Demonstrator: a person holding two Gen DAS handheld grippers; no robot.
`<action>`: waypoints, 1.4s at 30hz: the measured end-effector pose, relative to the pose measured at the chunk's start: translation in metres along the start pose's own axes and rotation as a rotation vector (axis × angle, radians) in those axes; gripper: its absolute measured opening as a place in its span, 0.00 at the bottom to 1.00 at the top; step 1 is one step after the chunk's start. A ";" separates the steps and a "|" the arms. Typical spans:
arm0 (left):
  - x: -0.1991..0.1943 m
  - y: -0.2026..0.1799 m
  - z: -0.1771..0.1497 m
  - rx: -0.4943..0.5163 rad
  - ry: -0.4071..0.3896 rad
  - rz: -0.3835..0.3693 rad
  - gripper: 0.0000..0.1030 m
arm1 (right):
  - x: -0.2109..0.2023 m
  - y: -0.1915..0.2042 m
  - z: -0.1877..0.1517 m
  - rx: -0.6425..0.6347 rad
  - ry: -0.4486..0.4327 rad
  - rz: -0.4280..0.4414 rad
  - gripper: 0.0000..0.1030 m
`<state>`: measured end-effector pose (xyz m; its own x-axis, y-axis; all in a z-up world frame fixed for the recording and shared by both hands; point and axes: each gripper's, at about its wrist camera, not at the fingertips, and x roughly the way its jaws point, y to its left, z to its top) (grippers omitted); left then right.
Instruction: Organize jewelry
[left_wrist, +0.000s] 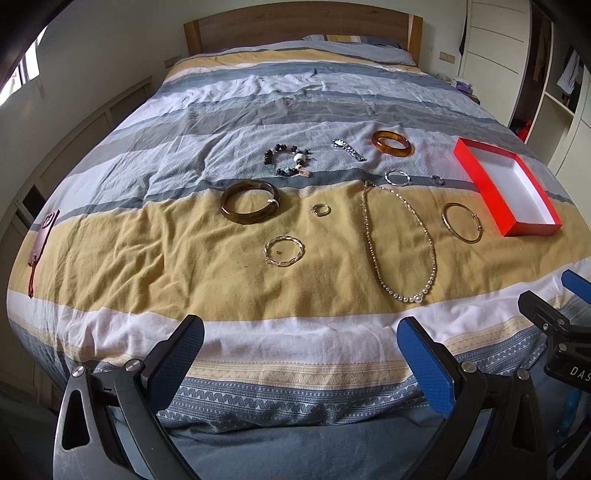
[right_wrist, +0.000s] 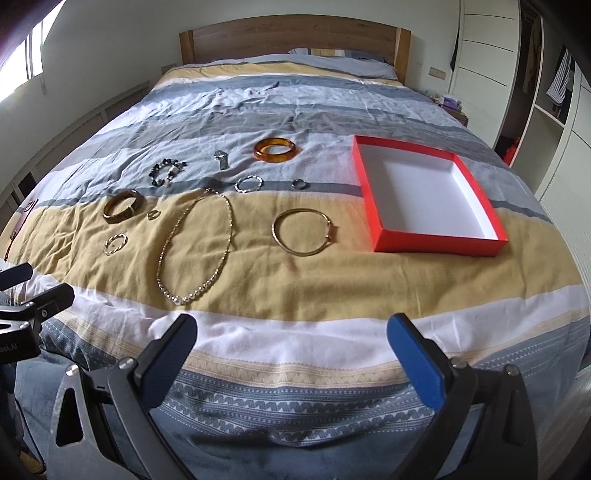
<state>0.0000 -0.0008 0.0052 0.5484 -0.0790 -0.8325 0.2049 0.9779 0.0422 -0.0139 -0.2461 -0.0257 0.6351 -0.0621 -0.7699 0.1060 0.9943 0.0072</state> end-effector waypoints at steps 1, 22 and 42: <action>0.000 0.000 0.001 -0.005 0.006 -0.003 0.99 | -0.001 0.000 0.000 0.001 0.001 0.001 1.00; -0.024 -0.011 0.014 -0.021 -0.025 -0.046 0.99 | -0.012 0.006 0.014 -0.033 -0.029 0.037 1.00; -0.016 -0.012 0.018 -0.012 -0.046 -0.040 0.99 | 0.002 0.001 0.009 -0.017 -0.016 0.056 1.00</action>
<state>0.0034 -0.0149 0.0278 0.5767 -0.1264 -0.8072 0.2180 0.9759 0.0029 -0.0056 -0.2459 -0.0211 0.6521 -0.0074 -0.7581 0.0571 0.9976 0.0394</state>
